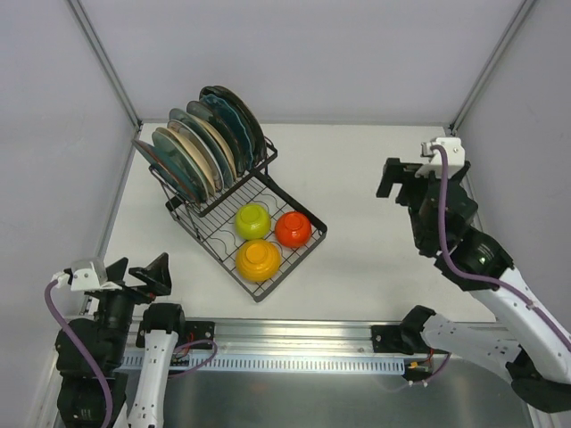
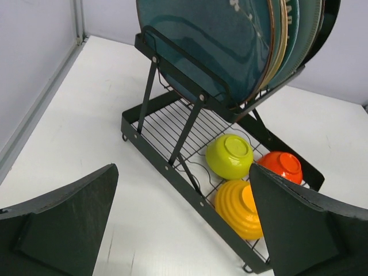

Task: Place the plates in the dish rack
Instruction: Insert the plate into the dish rack

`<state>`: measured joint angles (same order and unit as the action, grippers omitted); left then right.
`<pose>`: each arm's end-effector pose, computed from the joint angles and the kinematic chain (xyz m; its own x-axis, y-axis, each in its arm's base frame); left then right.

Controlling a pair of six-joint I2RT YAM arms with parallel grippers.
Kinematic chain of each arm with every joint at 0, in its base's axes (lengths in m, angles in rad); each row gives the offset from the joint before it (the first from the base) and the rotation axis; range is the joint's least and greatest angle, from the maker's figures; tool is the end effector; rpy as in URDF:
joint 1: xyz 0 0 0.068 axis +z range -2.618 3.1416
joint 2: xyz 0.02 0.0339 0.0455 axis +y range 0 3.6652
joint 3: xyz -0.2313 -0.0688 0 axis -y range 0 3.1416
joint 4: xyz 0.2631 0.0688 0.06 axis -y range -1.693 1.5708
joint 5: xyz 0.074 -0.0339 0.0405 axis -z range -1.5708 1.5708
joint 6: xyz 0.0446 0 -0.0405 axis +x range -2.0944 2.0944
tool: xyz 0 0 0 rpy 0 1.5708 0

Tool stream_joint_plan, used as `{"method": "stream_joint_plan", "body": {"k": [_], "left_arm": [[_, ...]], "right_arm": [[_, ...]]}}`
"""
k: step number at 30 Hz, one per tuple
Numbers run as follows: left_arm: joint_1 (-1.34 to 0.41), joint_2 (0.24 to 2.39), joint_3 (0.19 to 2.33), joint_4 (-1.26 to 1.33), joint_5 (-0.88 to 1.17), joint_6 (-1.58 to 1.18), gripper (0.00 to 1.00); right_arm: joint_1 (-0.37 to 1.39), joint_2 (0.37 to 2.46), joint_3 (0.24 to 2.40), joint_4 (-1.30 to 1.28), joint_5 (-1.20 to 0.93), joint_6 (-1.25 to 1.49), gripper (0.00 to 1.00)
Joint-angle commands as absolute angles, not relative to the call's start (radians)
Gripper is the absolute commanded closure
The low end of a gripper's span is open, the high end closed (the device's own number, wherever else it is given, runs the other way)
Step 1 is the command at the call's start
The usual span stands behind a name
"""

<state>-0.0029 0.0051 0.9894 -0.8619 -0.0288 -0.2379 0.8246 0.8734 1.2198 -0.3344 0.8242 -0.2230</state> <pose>0.0020 0.0013 0.3815 0.1247 -0.2359 -0.9637 0.0038 0.9714 -0.2373 0.1617 0.1267 0.4378 0.0080 -0.2126 -0.9771 0.0014 0.9771 -0.2126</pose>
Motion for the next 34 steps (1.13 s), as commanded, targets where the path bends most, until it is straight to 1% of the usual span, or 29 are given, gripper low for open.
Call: {"method": "stream_joint_plan", "body": {"k": [1,6,10,17,23,28,34], "left_arm": [[-0.035,-0.054,1.023,-0.956,-0.018,-0.207,0.01],[-0.061,-0.106,1.057,-1.022,-0.018,-0.215,0.01],[-0.063,-0.13,1.083,-1.052,-0.018,-0.221,0.01],[-0.063,-0.149,1.091,-1.08,-0.012,-0.235,0.01],[-0.063,-0.144,1.086,-1.083,-0.011,-0.239,0.01],[-0.064,-0.141,1.083,-1.08,-0.012,-0.241,0.01],[-0.064,-0.147,1.081,-1.081,-0.025,-0.248,0.01]], "right_arm": [[0.79,0.761,1.138,-0.451,0.828,-0.15,0.01],[0.792,0.609,1.054,-0.606,0.874,-0.033,0.0],[0.792,0.496,0.996,-0.696,0.893,-0.003,0.01],[0.792,0.29,0.917,-0.773,0.913,0.025,0.0],[0.79,0.137,0.838,-0.756,0.925,0.008,0.0],[0.79,0.107,0.807,-0.739,0.939,-0.023,0.0],[0.792,0.127,0.804,-0.727,0.937,-0.031,0.0]]}}
